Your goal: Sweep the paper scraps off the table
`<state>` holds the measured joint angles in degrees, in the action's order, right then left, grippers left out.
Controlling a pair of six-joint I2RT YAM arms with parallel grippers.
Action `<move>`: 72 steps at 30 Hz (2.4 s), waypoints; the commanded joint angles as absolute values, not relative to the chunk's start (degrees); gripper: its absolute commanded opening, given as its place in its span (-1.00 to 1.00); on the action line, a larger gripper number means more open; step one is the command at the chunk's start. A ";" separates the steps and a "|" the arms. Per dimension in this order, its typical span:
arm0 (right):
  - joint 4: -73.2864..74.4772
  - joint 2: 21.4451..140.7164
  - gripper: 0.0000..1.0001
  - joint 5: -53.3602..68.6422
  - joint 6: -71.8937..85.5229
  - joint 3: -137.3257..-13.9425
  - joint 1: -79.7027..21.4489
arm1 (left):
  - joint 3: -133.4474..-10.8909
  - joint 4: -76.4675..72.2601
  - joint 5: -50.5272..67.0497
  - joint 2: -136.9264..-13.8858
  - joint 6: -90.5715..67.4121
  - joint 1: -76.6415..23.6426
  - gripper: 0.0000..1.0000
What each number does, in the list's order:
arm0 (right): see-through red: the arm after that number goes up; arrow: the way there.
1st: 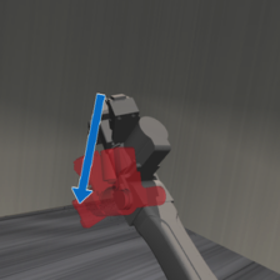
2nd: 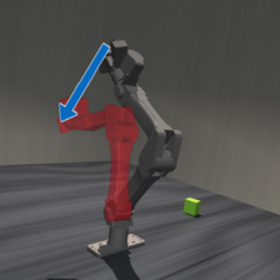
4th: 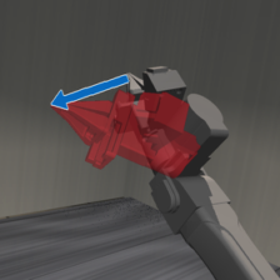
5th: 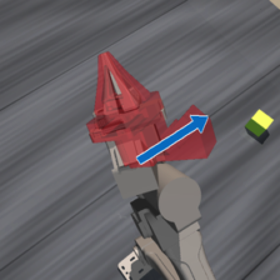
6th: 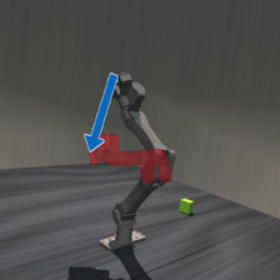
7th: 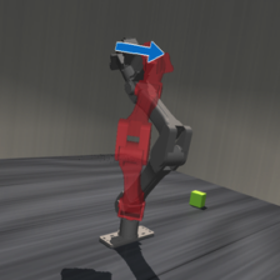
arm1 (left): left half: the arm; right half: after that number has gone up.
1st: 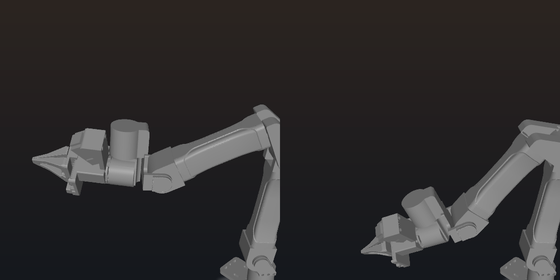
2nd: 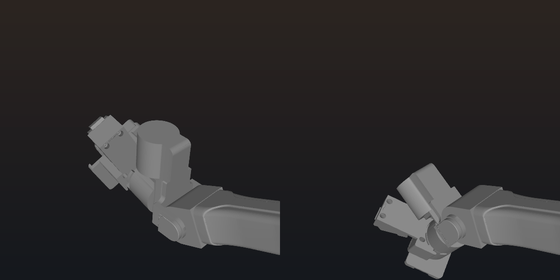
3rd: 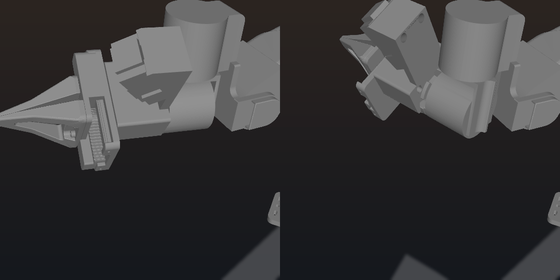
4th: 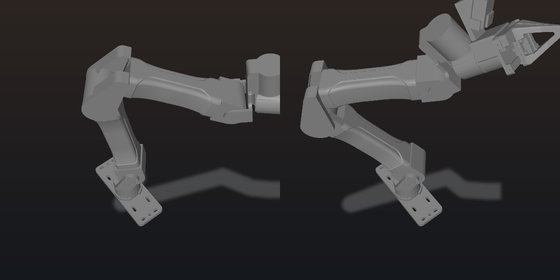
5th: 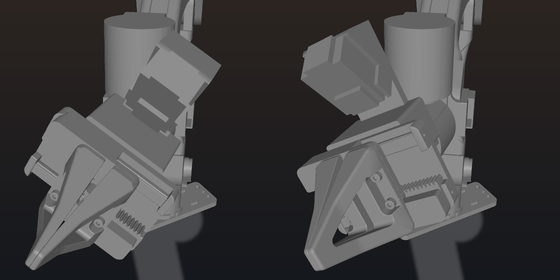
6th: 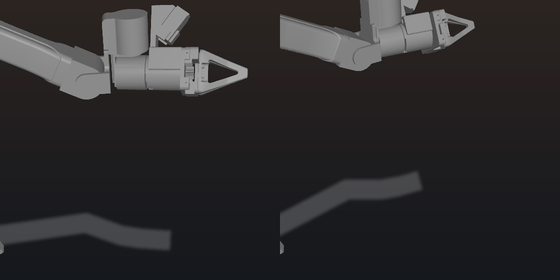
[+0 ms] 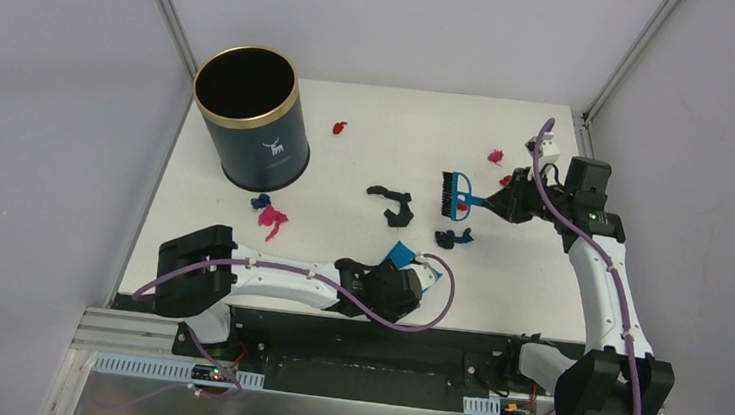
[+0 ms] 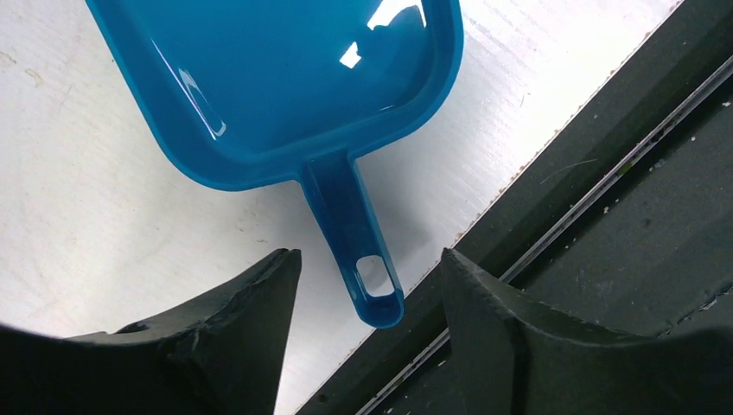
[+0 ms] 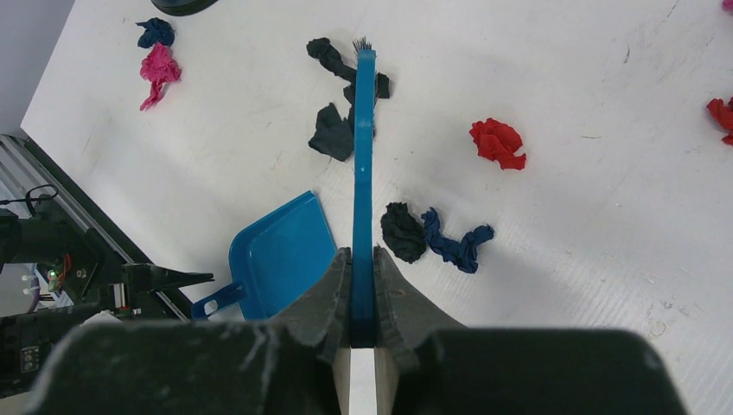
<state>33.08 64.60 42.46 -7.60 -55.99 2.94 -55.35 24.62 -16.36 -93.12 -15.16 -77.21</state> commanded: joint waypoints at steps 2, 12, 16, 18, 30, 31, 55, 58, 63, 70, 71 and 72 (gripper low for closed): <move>30.61 63.98 -1.00 43.88 -7.50 -55.99 3.43 | -54.56 20.64 -16.39 -92.87 -17.86 -77.35 0.11; 29.49 64.28 -1.00 43.85 -7.36 -55.20 3.60 | -51.67 19.39 -16.09 -90.32 -19.31 -77.35 -0.11; 29.57 64.89 -1.00 44.50 -7.03 -55.49 3.60 | -51.08 19.52 -15.47 -90.26 -18.82 -77.37 -0.17; 29.51 64.74 -1.00 44.35 -6.98 -55.34 3.60 | -50.85 19.46 -14.64 -90.11 -18.82 -77.34 -0.24; 48.99 72.53 -1.00 38.82 -16.63 -73.43 3.52 | -64.76 45.35 -11.69 -77.90 -16.70 -77.70 -0.76; 52.43 74.07 -1.00 36.88 -19.86 -76.63 3.52 | -65.56 47.21 -11.52 -76.94 -16.17 -77.67 -0.85; 70.20 108.73 -1.00 -1.39 -38.95 -106.78 -15.30 | -78.43 49.92 -8.38 -99.25 -24.11 -73.54 -1.00; 72.10 108.48 -1.00 -0.54 -38.84 -104.70 -17.36 | -79.89 49.92 -7.43 -101.90 -22.98 -72.83 -1.00; 74.34 103.78 -1.00 3.69 -37.07 -96.62 -21.01 | -81.80 49.92 -6.41 -105.09 -22.14 -70.84 -1.00; 80.16 94.58 -1.00 15.87 -33.65 -87.99 -25.24 | -84.08 48.97 -6.79 -108.22 -20.08 -69.54 -1.00; 81.52 93.74 -1.00 18.95 -33.13 -88.01 -25.23 | -84.07 48.57 -6.86 -108.31 -19.78 -69.53 -1.00; 82.82 93.17 -1.00 21.80 -32.73 -88.22 -25.25 | -83.98 48.13 -6.93 -108.36 -19.60 -69.52 -1.00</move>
<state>75.96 98.00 9.45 -35.64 -88.64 -24.45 -81.69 50.33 -7.05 -108.03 -21.43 -69.65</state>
